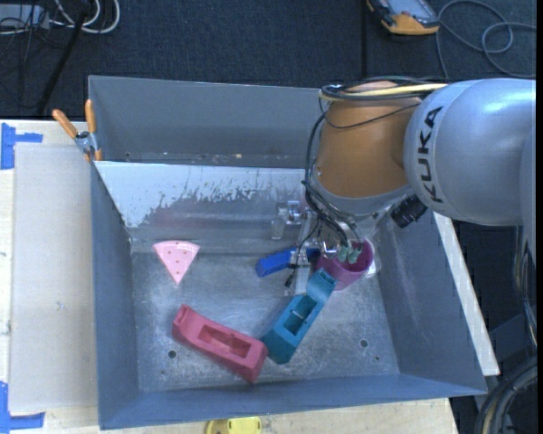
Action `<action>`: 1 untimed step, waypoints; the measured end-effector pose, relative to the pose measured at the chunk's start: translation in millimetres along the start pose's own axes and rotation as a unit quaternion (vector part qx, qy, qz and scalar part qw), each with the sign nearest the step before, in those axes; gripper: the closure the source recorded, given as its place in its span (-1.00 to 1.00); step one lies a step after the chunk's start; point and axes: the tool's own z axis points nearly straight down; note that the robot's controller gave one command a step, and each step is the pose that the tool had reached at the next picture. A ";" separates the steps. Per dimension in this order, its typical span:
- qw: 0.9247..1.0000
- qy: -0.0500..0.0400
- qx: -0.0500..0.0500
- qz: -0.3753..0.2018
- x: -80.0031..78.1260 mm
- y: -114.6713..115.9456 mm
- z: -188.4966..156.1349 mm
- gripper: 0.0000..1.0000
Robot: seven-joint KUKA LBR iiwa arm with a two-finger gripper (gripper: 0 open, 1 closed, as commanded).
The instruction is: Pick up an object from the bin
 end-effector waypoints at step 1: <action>1.000 -0.004 0.000 0.001 -1.2 -0.6 -4.8 1.00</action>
Offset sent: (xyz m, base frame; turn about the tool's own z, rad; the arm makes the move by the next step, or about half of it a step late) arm 0.0000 0.0000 0.0000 0.0000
